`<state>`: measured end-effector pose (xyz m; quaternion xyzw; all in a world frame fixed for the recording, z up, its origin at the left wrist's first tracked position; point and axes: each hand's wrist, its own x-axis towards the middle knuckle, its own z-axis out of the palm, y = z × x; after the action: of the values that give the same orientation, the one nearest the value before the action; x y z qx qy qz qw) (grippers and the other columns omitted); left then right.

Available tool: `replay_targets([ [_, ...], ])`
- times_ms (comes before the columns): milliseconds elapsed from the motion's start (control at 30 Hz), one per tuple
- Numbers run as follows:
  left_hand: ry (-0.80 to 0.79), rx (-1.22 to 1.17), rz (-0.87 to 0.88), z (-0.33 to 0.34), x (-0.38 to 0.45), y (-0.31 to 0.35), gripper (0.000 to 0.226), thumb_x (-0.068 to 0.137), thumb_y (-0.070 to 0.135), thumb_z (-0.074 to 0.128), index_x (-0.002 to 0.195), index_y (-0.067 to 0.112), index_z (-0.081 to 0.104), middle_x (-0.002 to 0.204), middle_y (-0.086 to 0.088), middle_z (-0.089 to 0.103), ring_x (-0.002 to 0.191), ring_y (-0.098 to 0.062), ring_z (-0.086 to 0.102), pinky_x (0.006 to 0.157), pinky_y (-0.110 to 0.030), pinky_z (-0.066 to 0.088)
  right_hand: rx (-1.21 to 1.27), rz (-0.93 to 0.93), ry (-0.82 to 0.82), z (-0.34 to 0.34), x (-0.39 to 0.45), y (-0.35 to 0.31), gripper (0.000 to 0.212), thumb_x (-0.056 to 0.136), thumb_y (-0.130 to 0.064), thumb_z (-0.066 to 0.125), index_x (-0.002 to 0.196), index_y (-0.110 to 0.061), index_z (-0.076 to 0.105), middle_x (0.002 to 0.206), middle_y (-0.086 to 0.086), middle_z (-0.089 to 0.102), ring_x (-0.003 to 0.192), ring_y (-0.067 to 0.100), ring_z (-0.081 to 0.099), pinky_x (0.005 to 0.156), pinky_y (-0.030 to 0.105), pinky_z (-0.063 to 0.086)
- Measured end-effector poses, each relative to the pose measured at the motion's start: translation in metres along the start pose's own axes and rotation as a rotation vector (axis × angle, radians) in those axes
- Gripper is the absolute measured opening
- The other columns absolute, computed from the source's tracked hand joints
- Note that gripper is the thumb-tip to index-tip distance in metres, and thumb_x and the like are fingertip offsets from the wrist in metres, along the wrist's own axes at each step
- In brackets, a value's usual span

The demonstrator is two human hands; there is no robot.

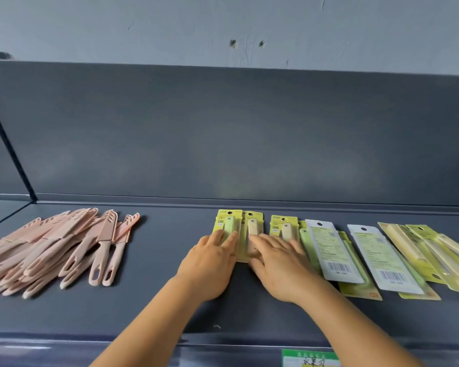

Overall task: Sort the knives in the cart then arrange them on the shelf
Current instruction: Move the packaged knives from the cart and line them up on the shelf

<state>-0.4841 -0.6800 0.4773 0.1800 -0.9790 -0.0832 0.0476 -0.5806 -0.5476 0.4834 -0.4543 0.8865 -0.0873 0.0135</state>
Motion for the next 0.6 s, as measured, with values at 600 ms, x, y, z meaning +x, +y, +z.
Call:
replay_targets([
  [600, 0.055, 0.134, 0.042, 0.004, 0.026, 0.011, 0.049, 0.099, 0.039, 0.032, 0.146, 0.026, 0.026, 0.151, -0.004, 0.019, 0.137, -0.026, 0.021, 0.11, -0.035, 0.023, 0.015, 0.054, 0.02, -0.009, 0.001, 0.023, 0.05, 0.1, -0.032, 0.033, 0.148, -0.03, 0.019, 0.156, -0.011, 0.022, 0.144, 0.01, 0.018, 0.117, 0.034, 0.009],
])
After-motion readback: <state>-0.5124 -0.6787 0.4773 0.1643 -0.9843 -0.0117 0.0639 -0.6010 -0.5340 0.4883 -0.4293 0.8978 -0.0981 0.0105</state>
